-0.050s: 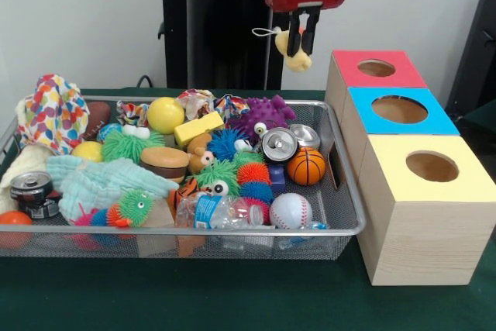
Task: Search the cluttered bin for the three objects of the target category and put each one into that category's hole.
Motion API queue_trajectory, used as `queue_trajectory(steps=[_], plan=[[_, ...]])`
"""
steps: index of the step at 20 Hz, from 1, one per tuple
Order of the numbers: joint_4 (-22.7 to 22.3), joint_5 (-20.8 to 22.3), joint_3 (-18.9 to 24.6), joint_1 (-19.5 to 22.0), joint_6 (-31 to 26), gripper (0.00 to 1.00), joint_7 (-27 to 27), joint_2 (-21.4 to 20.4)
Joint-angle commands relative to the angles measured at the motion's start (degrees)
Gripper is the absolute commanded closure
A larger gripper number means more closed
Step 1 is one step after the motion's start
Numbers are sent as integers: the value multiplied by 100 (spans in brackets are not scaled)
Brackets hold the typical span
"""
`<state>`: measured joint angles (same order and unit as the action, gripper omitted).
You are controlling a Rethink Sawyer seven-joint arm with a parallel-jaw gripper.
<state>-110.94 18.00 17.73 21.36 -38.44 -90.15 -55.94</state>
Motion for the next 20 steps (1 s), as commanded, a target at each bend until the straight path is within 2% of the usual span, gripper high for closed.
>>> queue_trajectory(steps=[1, 20], plan=[[-608, -217, -278, -119, -532, 100, -826, -173], [-1019, -579, -667, -512, -211, 100, -869, -553]])
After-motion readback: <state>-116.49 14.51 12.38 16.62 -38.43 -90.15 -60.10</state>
